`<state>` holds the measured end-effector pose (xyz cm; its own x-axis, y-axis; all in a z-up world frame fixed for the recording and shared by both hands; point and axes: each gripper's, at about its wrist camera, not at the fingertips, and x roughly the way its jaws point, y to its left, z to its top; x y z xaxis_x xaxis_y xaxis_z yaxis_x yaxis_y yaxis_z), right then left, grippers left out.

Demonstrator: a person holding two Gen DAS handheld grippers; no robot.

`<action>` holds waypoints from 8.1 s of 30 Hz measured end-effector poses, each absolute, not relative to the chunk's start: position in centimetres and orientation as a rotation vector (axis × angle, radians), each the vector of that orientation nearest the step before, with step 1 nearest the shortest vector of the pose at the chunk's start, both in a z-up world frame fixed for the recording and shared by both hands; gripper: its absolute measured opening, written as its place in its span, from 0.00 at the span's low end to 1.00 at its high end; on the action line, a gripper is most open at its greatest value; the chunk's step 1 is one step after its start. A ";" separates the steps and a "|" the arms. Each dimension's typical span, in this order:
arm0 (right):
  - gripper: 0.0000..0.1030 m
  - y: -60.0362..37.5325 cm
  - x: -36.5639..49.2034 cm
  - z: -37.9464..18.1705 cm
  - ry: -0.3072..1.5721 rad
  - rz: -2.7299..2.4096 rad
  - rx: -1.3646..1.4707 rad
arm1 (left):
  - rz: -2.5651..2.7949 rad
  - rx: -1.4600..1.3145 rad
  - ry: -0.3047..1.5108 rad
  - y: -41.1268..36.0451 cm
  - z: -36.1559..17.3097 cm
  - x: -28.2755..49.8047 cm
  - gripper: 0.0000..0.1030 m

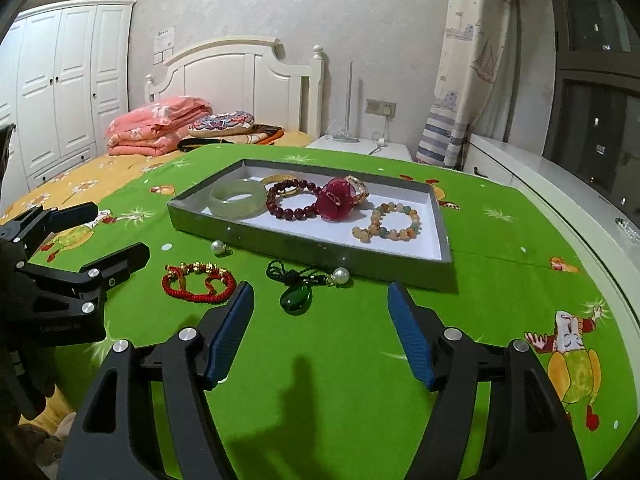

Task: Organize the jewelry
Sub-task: 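Move the left gripper to the red cord bracelet with gold beads and grasp it, then grasp the green jade pendant by its black cord with the right gripper, then carry the cord bracelet in the left gripper while the right carries the jade pendant to the tray, then open both grippers to drop the cord bracelet and pendant in the tray, then close the right gripper on the white pearl lying on the cloth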

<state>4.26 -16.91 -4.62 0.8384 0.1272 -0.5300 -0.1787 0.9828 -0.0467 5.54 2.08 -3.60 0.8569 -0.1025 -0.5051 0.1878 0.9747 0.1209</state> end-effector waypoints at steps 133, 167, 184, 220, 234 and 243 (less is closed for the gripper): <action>0.10 -15.4 8.8 -3.4 0.673 0.376 -0.169 | -0.310 0.022 0.473 3.5 -3.7 6.3 0.06; 0.10 -17.9 4.5 0.7 0.369 0.195 -0.064 | -0.339 0.108 0.353 -3.9 1.3 5.3 0.06; 0.10 -19.5 13.7 1.0 0.409 0.112 -0.012 | -0.228 0.097 0.360 -5.8 2.9 14.0 0.06; 0.57 -19.8 13.4 0.3 0.493 0.124 -0.025 | -0.060 0.125 0.456 -1.9 0.6 18.7 0.90; 0.57 -21.5 5.6 -3.3 0.528 0.106 0.035 | -0.075 0.076 0.409 3.8 -2.4 5.8 0.95; 0.56 -19.5 8.2 -4.5 0.683 0.120 -0.067 | -0.092 0.097 0.406 3.6 -2.5 5.6 0.95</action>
<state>8.23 -19.47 -4.48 0.7693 0.0882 -0.6327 -0.1323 0.9910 -0.0226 5.64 3.61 -2.45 0.9146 -0.0697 -0.3982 0.1086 0.9912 0.0760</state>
